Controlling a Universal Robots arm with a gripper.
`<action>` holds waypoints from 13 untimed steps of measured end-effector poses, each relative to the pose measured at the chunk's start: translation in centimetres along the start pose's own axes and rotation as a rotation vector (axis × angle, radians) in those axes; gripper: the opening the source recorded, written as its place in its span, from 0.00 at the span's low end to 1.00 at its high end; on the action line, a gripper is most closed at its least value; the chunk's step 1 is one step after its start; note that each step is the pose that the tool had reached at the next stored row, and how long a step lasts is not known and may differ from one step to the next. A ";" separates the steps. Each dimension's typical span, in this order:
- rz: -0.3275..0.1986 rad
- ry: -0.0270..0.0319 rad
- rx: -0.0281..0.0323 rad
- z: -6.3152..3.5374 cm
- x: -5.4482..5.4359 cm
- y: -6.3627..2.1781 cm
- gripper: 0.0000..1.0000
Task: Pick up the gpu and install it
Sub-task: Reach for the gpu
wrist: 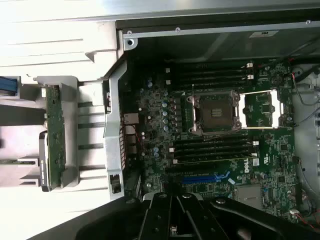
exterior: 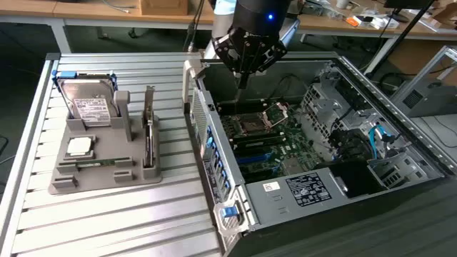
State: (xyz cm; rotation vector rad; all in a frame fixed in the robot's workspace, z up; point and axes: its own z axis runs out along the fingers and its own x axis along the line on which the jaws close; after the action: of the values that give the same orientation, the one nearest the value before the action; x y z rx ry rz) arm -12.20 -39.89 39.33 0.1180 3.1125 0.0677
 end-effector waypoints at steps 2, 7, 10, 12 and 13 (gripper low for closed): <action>0.000 0.0000 0.0000 0.00 0.0 0.00 0.11; 0.000 0.0000 0.0000 0.00 0.1 -0.01 0.11; 0.000 0.0000 0.0000 -0.01 0.3 -0.02 0.11; 0.000 -0.0001 0.0001 -0.01 0.4 -0.03 0.11; 0.000 -0.0001 0.0001 -0.01 0.4 -0.03 0.11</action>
State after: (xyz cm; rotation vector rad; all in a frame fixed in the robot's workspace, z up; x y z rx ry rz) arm -12.60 -39.89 39.33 0.1180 3.1123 0.0675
